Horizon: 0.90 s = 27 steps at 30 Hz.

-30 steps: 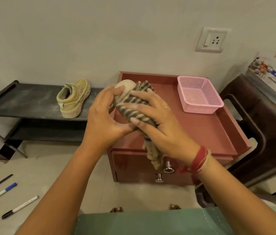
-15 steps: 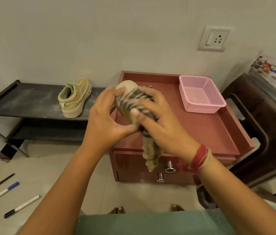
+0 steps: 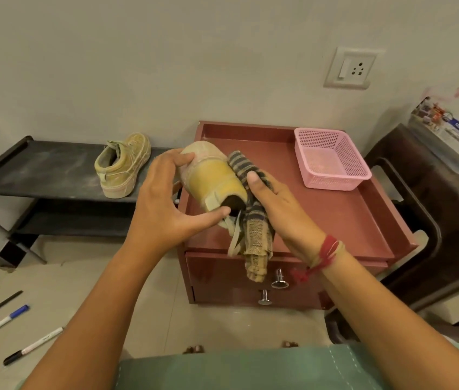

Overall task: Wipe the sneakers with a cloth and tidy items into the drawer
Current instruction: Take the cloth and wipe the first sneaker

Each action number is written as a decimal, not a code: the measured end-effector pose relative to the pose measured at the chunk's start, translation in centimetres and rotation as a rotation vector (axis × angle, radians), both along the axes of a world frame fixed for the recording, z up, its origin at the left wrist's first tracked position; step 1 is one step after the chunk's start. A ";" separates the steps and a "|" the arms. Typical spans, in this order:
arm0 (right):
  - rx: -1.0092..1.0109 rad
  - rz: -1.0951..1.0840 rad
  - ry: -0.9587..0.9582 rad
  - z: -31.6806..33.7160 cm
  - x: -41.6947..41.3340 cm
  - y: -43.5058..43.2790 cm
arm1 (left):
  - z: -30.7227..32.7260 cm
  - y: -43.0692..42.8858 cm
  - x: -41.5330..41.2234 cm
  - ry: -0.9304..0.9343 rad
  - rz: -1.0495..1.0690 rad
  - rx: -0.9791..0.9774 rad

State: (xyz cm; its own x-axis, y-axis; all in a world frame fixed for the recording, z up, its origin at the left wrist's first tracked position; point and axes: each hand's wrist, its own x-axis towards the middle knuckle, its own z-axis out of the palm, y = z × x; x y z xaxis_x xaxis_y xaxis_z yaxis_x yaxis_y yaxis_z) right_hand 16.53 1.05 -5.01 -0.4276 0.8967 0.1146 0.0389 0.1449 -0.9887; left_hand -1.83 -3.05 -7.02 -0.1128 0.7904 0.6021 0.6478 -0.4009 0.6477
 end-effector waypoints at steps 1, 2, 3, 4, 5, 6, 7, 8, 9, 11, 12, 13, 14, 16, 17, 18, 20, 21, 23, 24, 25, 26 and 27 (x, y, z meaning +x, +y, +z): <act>-0.066 -0.030 0.042 -0.2 0.0 0.0 | 0.1 0.0 -0.1 -0.001 0.005 -0.018; -0.122 -0.087 0.095 -0.5 0.0 0.1 | 0.1 0.0 -0.2 -0.004 0.012 -0.034; -0.134 -0.187 0.124 -0.8 -0.1 0.2 | 0.1 0.0 -0.2 -0.011 0.026 -0.049; -0.088 -0.300 0.096 -1.0 0.1 0.6 | 0.2 0.0 -0.3 -0.021 0.047 -0.063; 0.017 -0.406 -0.016 -1.0 0.2 0.7 | 0.3 -0.1 -0.2 -0.033 0.070 -0.074; 0.121 -0.459 -0.139 -1.1 0.1 0.6 | 0.3 -0.1 -0.2 -0.041 0.086 -0.081; 0.221 -0.435 -0.208 -1.1 -0.1 0.0 | 0.4 -0.2 -0.1 -0.042 0.093 -0.085; 0.327 -0.328 -0.222 -1.3 -0.5 -0.8 | 0.4 -0.2 0.0 -0.035 0.093 -0.080; 0.409 -0.192 -0.211 -1.4 -0.9 -1.7 | 0.4 -0.2 -0.1 -0.024 0.090 -0.073; 0.460 0.026 -0.172 -1.9 -1.2 -2.7 | 0.4 -0.3 -0.2 -0.007 0.085 -0.067; 0.422 0.053 -0.166 -2.5 -1.0 -2.2 | 0.3 -0.2 -0.3 -0.007 0.092 -0.074; 0.348 0.015 -0.158 -3.0 -0.8 -1.5 | 0.2 -0.3 -0.4 -0.015 0.108 -0.085; 0.258 -0.050 -0.161 -3.3 -0.5 -0.7 | 0.2 -0.3 -0.5 -0.031 0.128 -0.099; 0.189 -0.119 -0.177 -3.8 -0.5 -0.7 | 0.1 -0.6 -0.6 -0.057 0.155 -0.117; 0.213 -0.101 -0.166 -4.0 -0.7 -1.1 | 0.1 -0.6 -0.7 -0.051 0.160 -0.116; 0.252 -0.040 -0.152 -4.1 -1.1 -1.7 | 0.1 -0.6 -0.8 -0.036 0.164 -0.113; 0.287 0.062 -0.118 -4.1 -1.4 -2.2 | 0.1 -0.7 -1.1 -0.016 0.173 -0.114; 0.267 0.036 -0.115 -3.9 -1.4 -1.8 | 0.1 -0.7 -1.1 -0.014 0.179 -0.119; 0.182 -0.058 -0.139 -3.8 -1.2 -0.8 | 0.2 -0.8 -1.1 -0.017 0.198 -0.124; 0.177 -0.070 -0.154 -3.9 -1.1 -0.8 | 0.2 -0.8 -1.0 -0.017 0.203 -0.124; 0.196 -0.053 -0.155 -4.1 -1.1 -1.0 | 0.1 -0.8 -1.1 -0.013 0.204 -0.123; 0.224 -0.001 -0.145 -4.2 -1.2 -1.2 | 0.1 -0.8 -1.2 -0.010 0.203 -0.124; 0.244 0.055 -0.133 -4.3 -1.3 -1.5 | 0.1 -0.9 -1.2 -0.010 0.204 -0.128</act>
